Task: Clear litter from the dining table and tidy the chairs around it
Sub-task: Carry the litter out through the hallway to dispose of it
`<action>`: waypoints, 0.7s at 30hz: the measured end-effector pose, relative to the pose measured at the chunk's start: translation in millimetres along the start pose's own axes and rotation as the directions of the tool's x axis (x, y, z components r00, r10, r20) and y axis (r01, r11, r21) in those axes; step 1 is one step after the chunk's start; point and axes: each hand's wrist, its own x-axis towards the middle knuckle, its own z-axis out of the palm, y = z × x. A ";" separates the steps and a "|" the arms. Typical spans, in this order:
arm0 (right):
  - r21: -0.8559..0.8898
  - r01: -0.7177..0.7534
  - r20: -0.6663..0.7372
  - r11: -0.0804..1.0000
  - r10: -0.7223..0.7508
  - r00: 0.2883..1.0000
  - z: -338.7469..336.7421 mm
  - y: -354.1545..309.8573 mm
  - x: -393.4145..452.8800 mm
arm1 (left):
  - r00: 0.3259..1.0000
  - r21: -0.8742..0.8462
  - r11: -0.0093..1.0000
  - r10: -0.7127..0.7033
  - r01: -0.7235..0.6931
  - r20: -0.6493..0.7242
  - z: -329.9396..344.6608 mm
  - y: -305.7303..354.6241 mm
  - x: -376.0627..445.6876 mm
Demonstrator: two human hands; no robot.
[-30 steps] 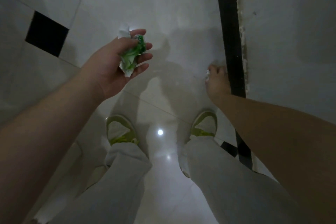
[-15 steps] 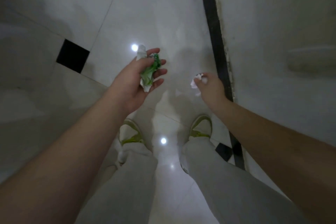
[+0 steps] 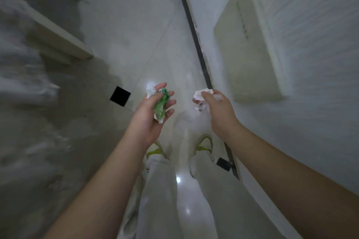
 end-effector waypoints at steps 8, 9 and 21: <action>0.077 0.151 0.210 0.986 -0.164 0.964 25.2 -108.5 -126.7 | 0.986 -0.119 0.984 0.143 -0.133 0.082 44.6 77.8 -155.1; 0.102 0.147 0.218 0.984 -0.166 0.962 30.9 -119.8 -141.6 | 0.981 -0.136 0.978 0.171 -0.157 0.094 47.1 85.3 -171.9; 0.213 0.339 0.405 0.917 -0.398 0.823 90.7 -213.2 -266.3 | 0.904 -0.266 0.890 0.411 -0.371 0.115 44.6 187.8 -278.2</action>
